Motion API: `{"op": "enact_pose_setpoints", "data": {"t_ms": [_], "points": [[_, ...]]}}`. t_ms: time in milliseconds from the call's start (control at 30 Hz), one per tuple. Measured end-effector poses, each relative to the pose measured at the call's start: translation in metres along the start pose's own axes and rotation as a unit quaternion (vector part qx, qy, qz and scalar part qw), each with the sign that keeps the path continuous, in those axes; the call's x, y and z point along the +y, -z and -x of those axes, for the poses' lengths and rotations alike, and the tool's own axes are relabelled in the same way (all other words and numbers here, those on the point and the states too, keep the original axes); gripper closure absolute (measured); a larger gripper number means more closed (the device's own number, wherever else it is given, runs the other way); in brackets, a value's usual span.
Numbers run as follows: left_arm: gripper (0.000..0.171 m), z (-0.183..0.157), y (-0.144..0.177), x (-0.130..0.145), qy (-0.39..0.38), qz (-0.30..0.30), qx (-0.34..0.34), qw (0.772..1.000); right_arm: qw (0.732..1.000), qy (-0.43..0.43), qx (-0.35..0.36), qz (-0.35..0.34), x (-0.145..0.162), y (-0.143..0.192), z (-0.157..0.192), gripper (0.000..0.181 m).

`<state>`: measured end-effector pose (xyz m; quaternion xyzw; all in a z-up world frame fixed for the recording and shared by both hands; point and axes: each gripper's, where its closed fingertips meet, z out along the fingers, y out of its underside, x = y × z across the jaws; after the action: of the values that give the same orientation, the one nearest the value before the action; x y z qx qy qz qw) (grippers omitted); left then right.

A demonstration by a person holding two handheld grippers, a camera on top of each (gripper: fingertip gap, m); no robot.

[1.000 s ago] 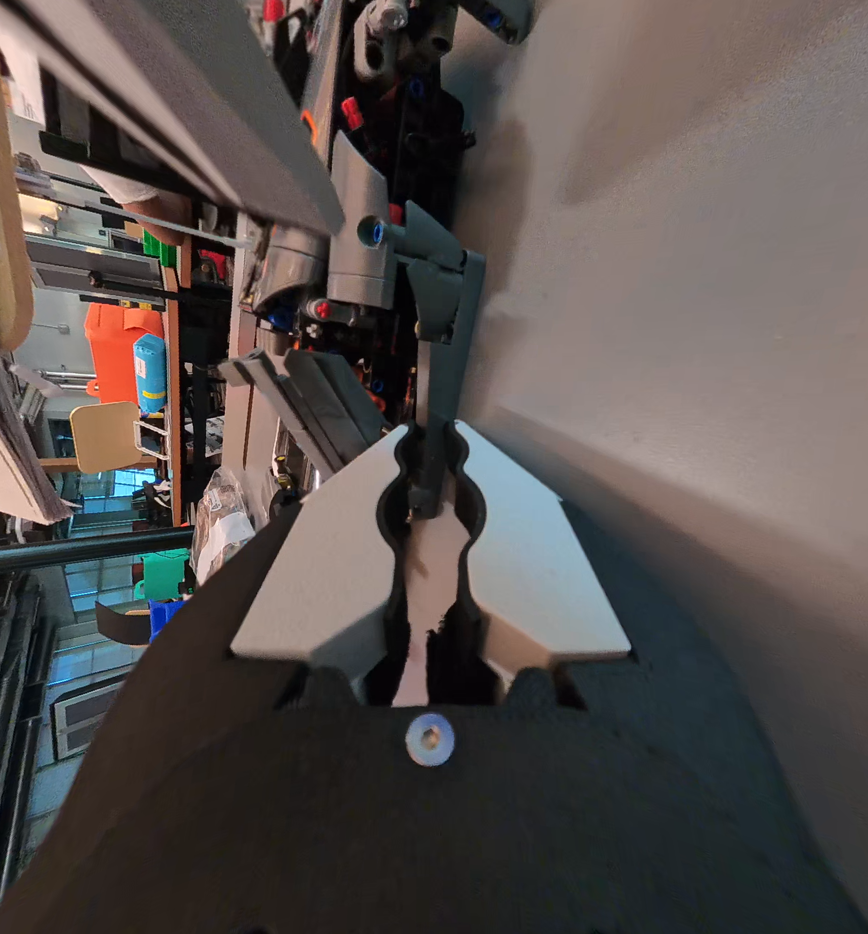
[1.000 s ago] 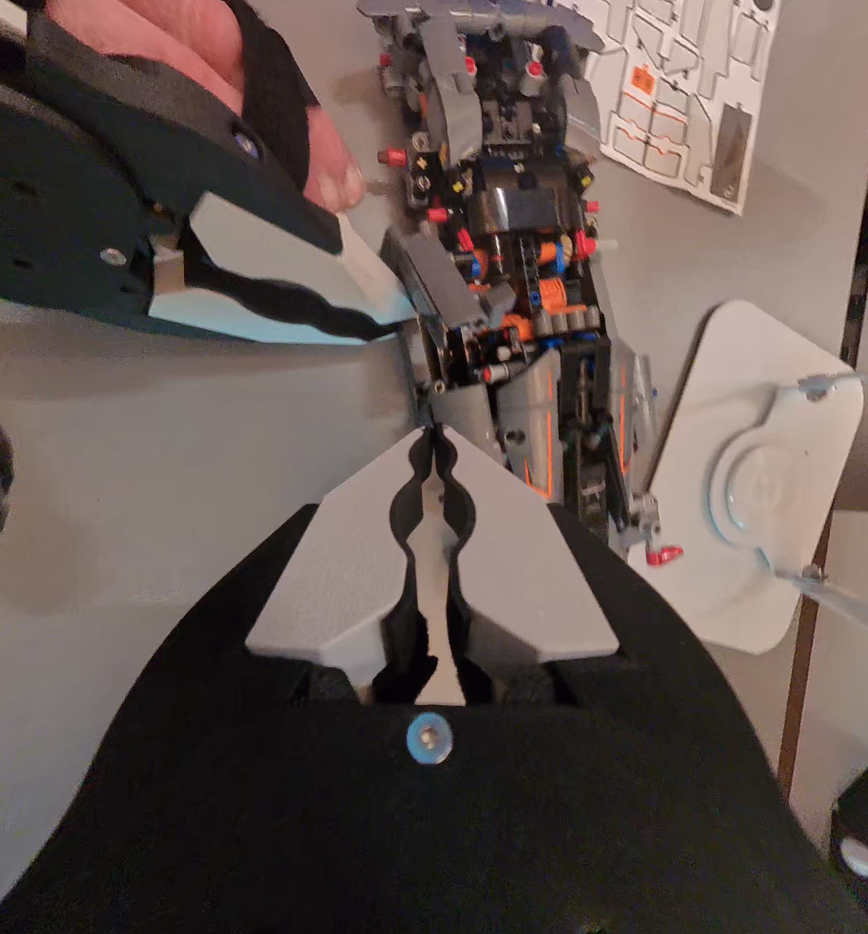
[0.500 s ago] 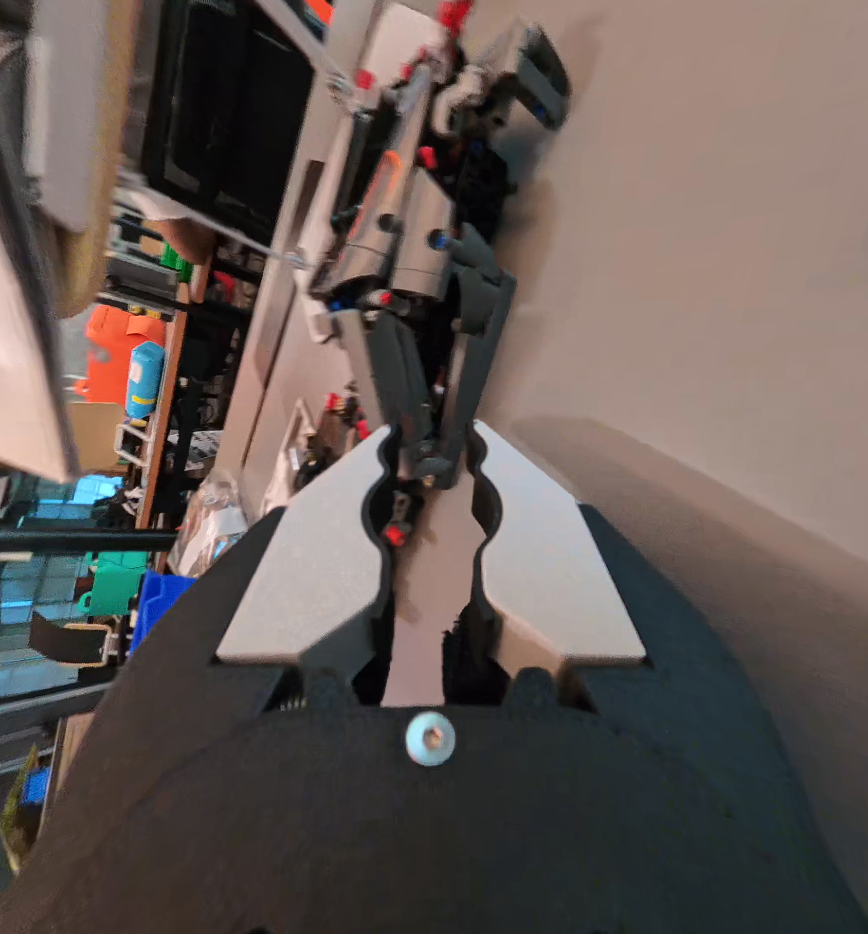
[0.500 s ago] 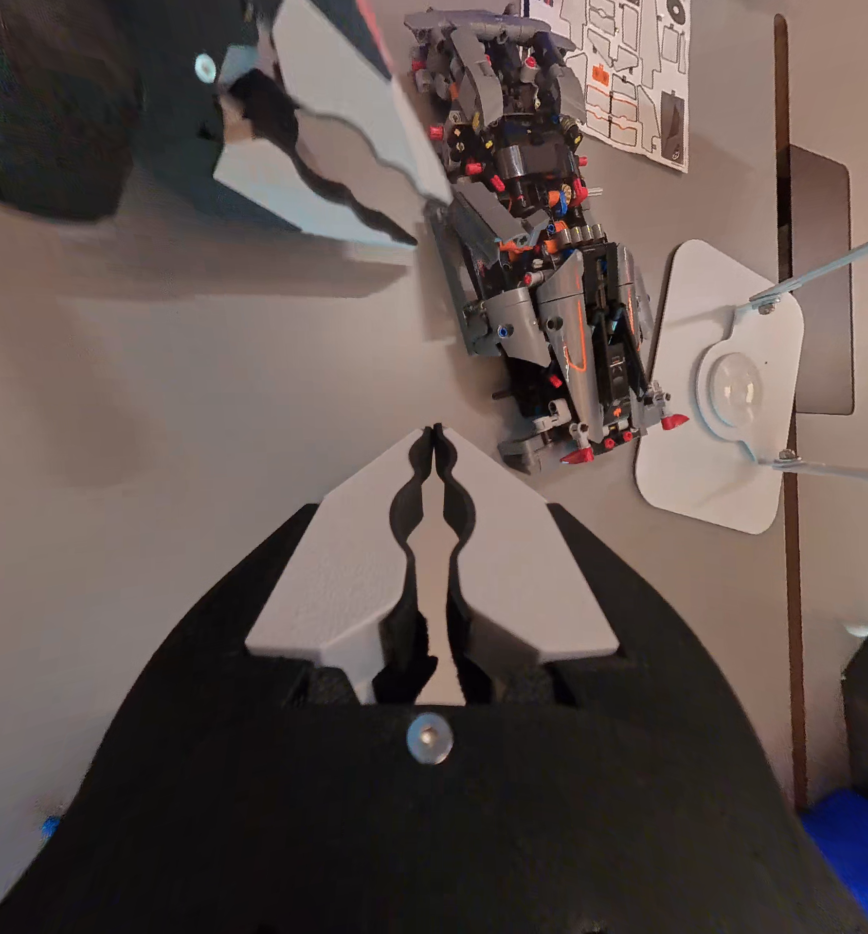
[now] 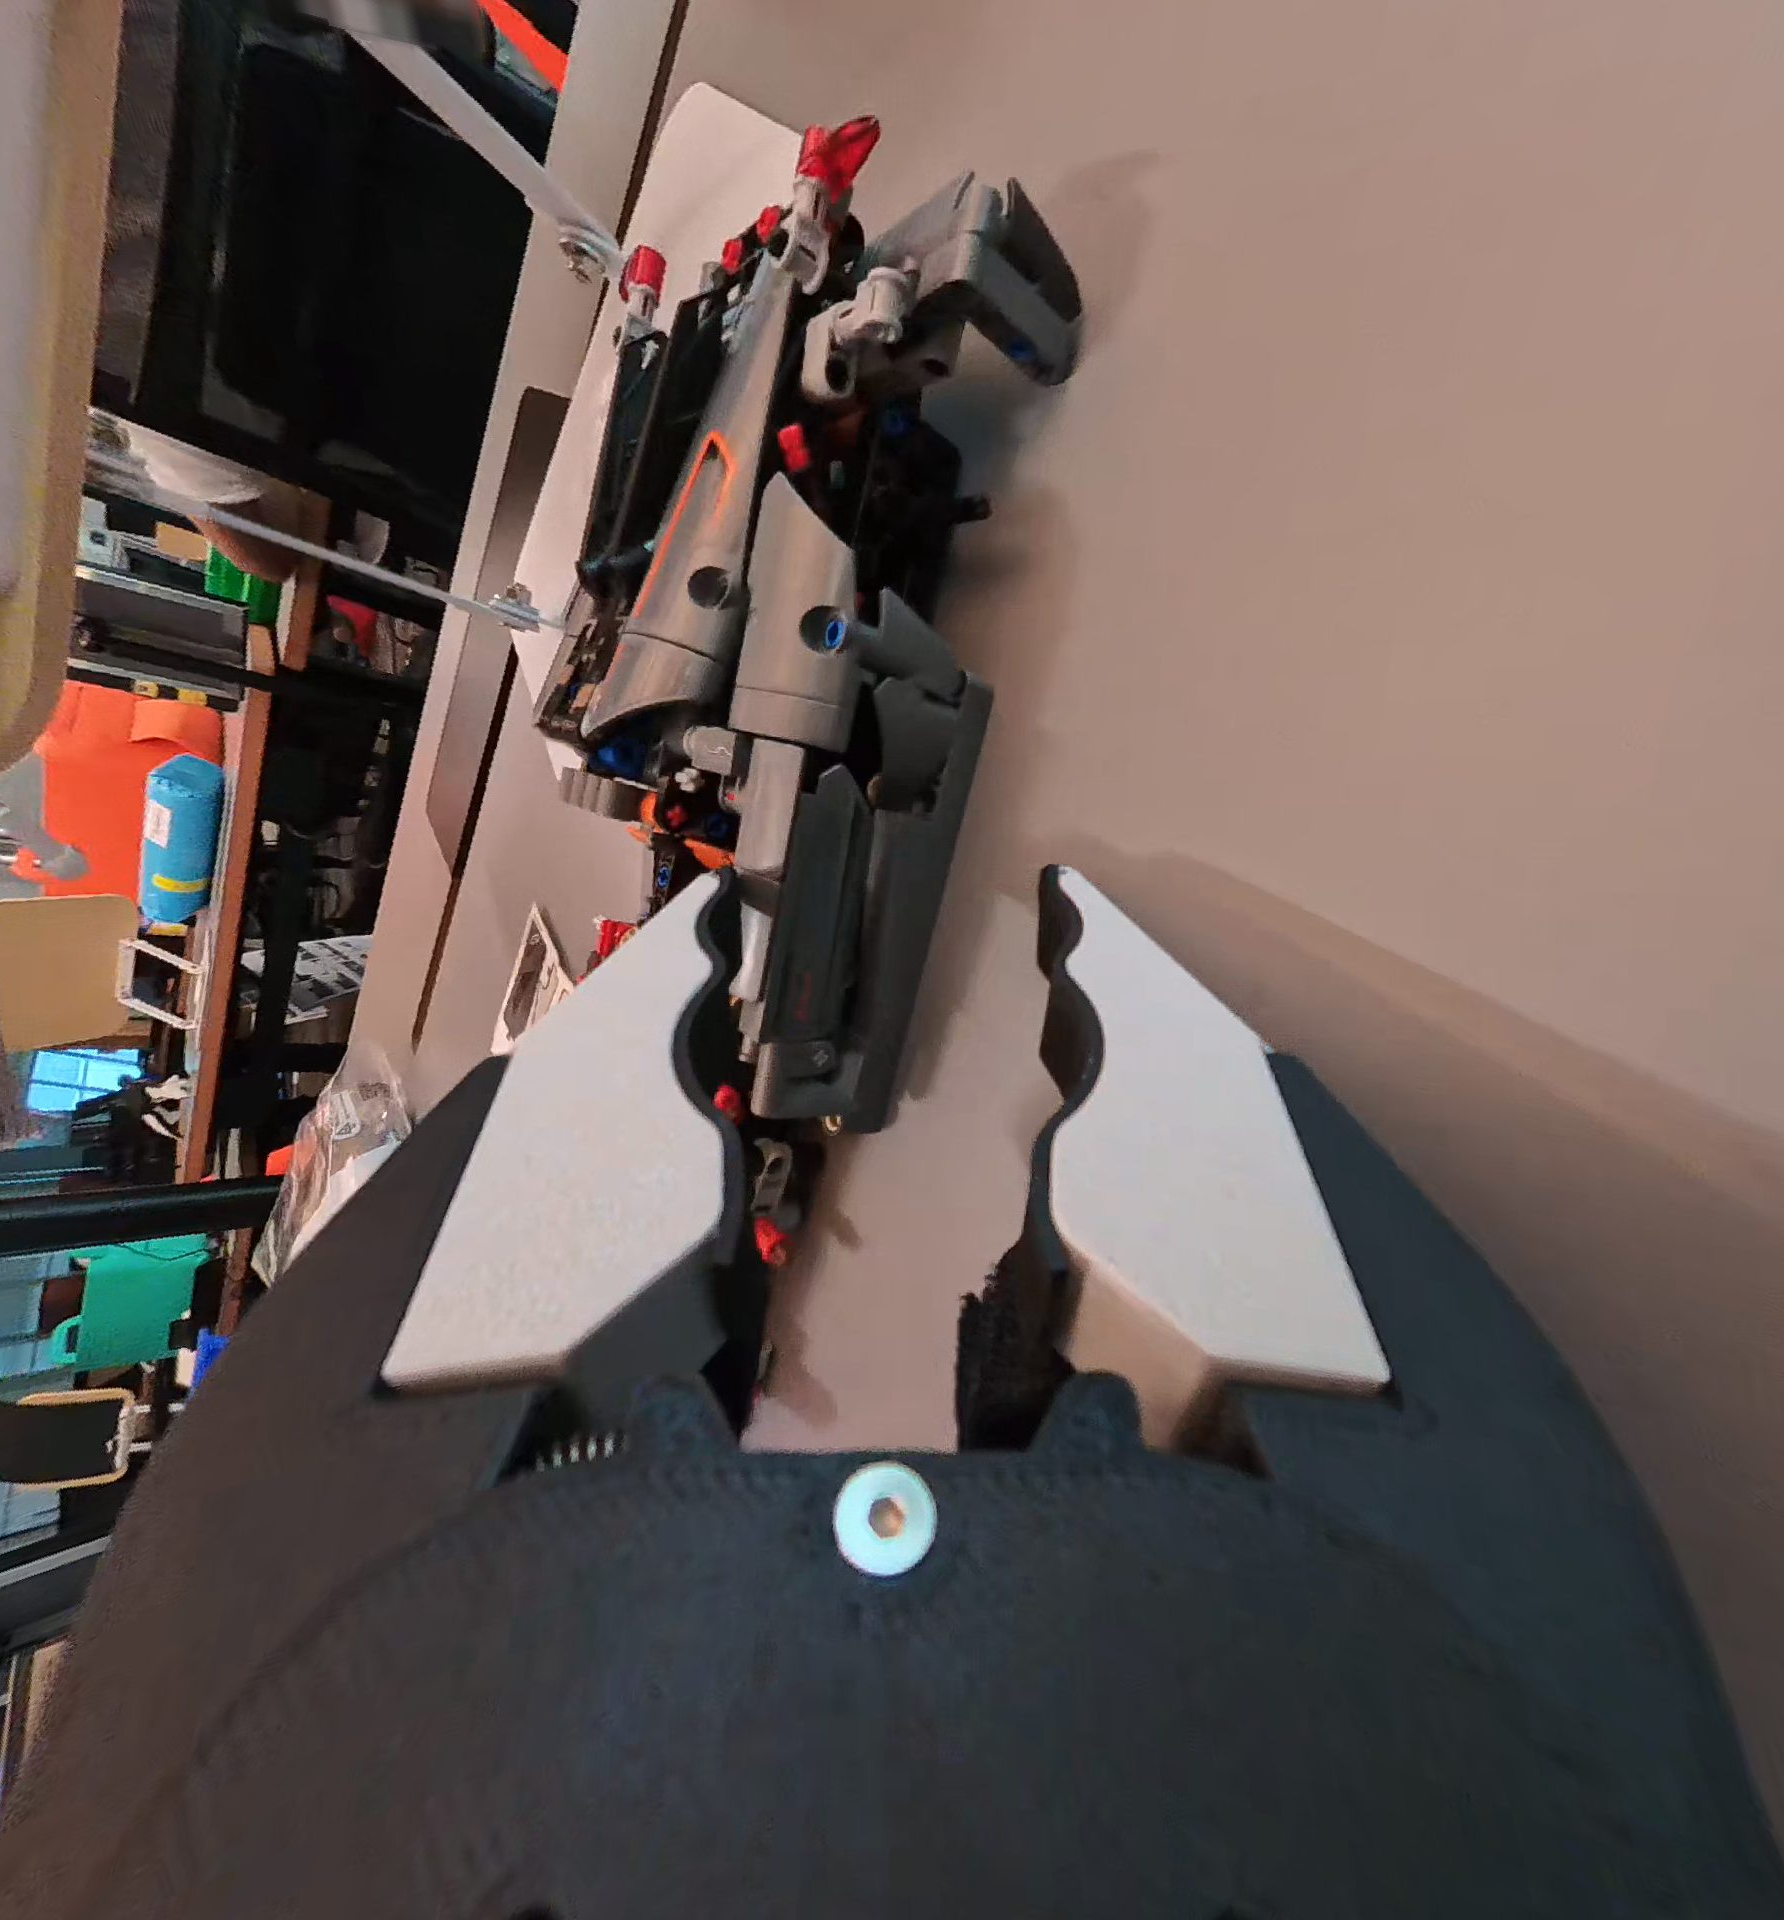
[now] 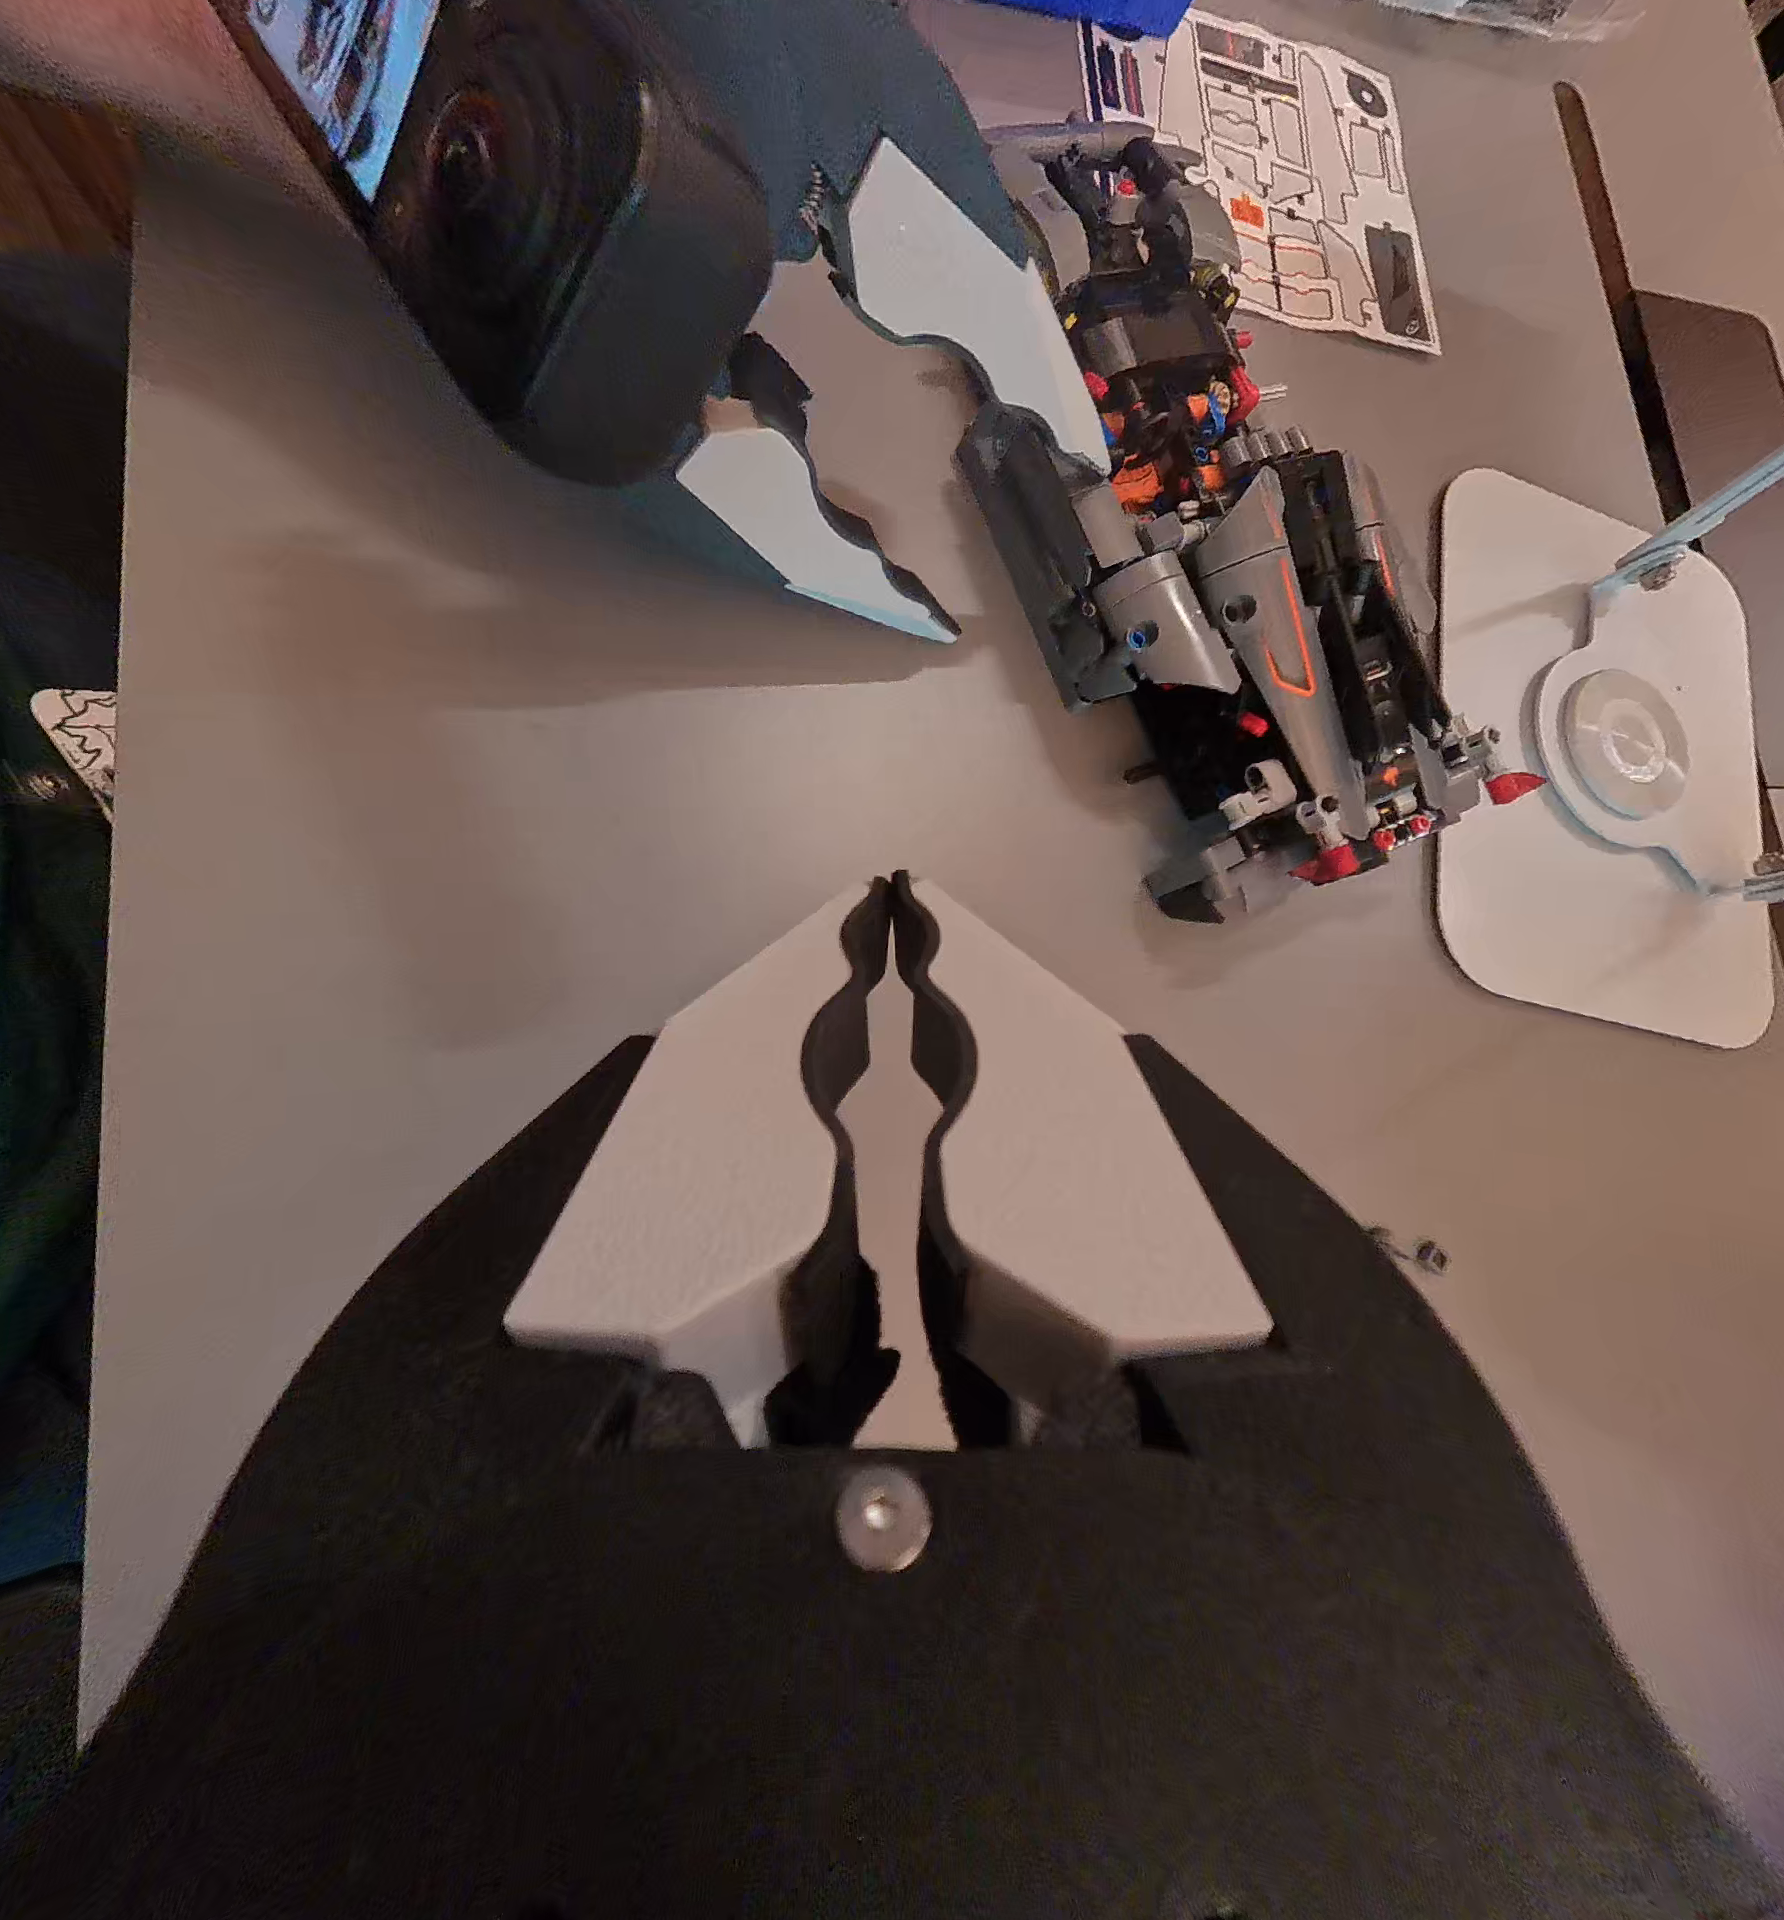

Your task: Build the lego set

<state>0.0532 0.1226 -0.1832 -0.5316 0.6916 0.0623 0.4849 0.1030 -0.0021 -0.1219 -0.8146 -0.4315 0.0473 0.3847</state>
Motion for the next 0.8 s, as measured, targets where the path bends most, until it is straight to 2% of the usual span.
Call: {"op": "enact_pose_setpoints", "data": {"t_ms": [200, 433, 533, 633, 733, 800], "points": [[0.112, 0.016, 0.019, 0.002, 0.008, -0.016, 0.010, 1.000, 1.000, -0.010, 0.012, -0.018, 0.001, 0.013, 0.003, 0.181], [0.103, 0.059, 0.027, 0.059, 0.093, 0.019, 0.056, 0.994, 0.999, -0.032, 0.018, -0.021, 0.013, 0.022, 0.010, 0.181], [0.102, 0.069, 0.029, 0.065, 0.131, 0.011, 0.092, 0.987, 0.997, -0.056, 0.018, -0.044, 0.017, 0.026, 0.010, 0.181], [0.106, 0.065, 0.028, 0.052, 0.155, -0.013, 0.144, 0.977, 0.994, -0.088, 0.019, -0.066, 0.025, 0.029, 0.003, 0.181], [0.115, 0.050, 0.030, 0.024, 0.123, -0.053, 0.178, 0.975, 0.987, -0.125, 0.025, -0.097, 0.036, 0.034, -0.011, 0.181], [0.120, 0.039, 0.024, 0.016, 0.096, -0.041, 0.185, 0.977, 0.983, -0.139, 0.027, -0.117, 0.041, 0.040, -0.020, 0.181]]}}
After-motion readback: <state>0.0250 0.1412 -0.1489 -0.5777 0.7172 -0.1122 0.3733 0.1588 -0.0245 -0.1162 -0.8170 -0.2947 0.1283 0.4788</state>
